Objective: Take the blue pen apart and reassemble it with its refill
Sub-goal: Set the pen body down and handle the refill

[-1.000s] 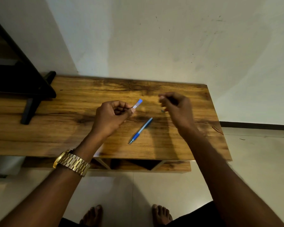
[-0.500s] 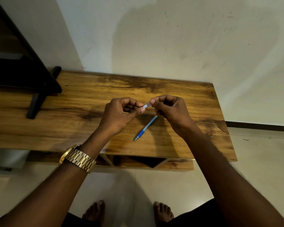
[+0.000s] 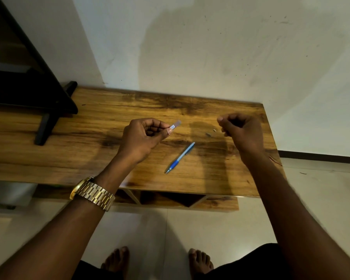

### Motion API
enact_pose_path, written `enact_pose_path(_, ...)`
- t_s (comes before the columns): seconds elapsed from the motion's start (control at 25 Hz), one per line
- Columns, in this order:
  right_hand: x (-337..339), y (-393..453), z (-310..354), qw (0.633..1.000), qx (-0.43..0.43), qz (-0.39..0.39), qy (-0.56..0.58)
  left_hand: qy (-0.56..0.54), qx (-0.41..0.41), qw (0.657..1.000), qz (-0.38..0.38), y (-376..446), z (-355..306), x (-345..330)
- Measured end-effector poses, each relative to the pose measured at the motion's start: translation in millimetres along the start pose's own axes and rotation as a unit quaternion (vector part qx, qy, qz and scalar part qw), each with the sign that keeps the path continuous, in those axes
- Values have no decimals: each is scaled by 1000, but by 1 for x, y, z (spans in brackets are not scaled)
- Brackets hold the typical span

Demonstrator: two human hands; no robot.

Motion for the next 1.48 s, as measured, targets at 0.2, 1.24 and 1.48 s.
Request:
enact_pose_path(0.2, 10, -9, -27, 967, -82, 64, -232, 7, 14, 1000, -5, 0, 0, 3)
enact_pose_path(1.24, -114, -42, 22, 678, -176, 153, 697, 249, -176, 952, -2, -43, -95, -41)
enact_pose_path(1.48, -108, -36, 5, 692, -179, 116, 690, 253, -188, 949, 2, -46, -103, -40)
Point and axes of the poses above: each hand's wrist, its own y-axis towards the middle knuckle, its own x-axis out of the back of the hand, z = x × y, the point moved 5 cm from there along y, towards the middle knuckle, and after that the axes turned 2 degrees about -y, right-handed, at the moved point
